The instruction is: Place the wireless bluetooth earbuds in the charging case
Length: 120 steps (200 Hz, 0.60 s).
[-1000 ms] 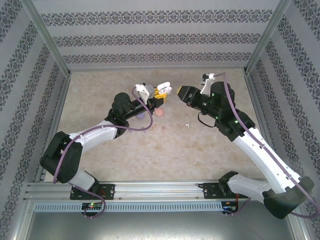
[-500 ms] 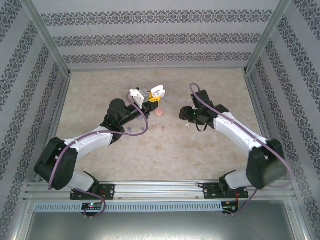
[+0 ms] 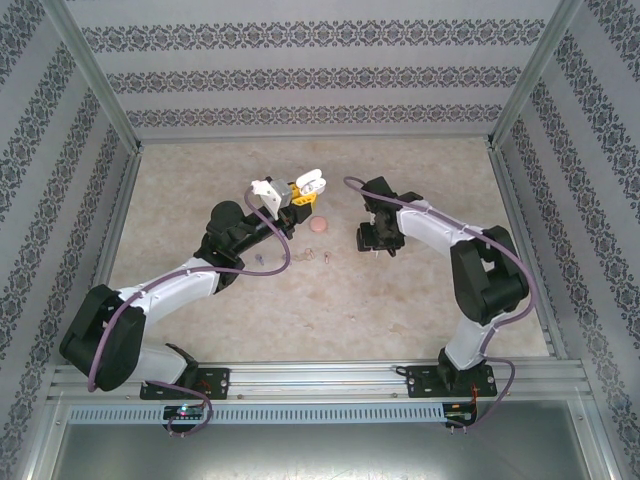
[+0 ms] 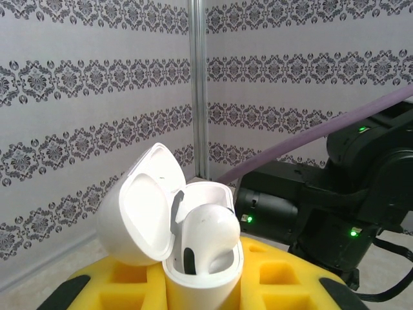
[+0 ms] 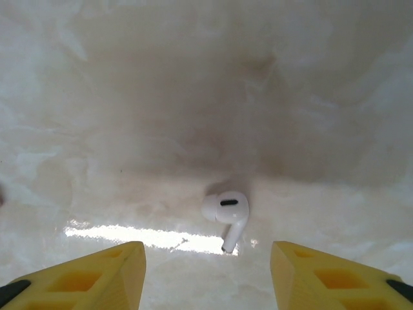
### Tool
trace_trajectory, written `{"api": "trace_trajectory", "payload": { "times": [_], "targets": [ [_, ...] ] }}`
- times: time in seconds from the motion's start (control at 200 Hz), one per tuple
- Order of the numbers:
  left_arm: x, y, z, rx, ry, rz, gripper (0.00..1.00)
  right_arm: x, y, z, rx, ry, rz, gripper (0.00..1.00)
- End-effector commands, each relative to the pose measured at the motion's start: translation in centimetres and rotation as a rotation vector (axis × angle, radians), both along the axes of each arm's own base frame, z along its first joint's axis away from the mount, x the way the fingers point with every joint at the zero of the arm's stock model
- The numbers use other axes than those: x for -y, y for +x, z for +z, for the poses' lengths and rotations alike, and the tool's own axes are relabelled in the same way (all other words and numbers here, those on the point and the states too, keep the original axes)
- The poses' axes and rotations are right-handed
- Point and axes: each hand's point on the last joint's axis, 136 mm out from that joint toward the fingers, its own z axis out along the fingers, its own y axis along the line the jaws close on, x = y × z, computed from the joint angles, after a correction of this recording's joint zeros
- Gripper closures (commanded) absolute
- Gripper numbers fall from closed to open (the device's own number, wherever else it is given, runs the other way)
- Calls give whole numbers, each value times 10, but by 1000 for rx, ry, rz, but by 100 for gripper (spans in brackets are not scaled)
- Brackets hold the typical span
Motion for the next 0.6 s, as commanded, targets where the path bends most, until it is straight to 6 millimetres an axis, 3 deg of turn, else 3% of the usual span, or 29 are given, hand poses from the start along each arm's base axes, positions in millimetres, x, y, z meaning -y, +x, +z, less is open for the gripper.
{"api": "trace_trajectory", "payload": {
  "times": [0.0, 0.594],
  "targets": [
    [-7, -4, 16, 54, -21, 10, 100, 3, 1, -7, -34, -56, 45, 47],
    [-5, -2, 15, 53, -17, 6, 100, 8, 12, -32, -69, -102, 22, 56]
  ]
}}
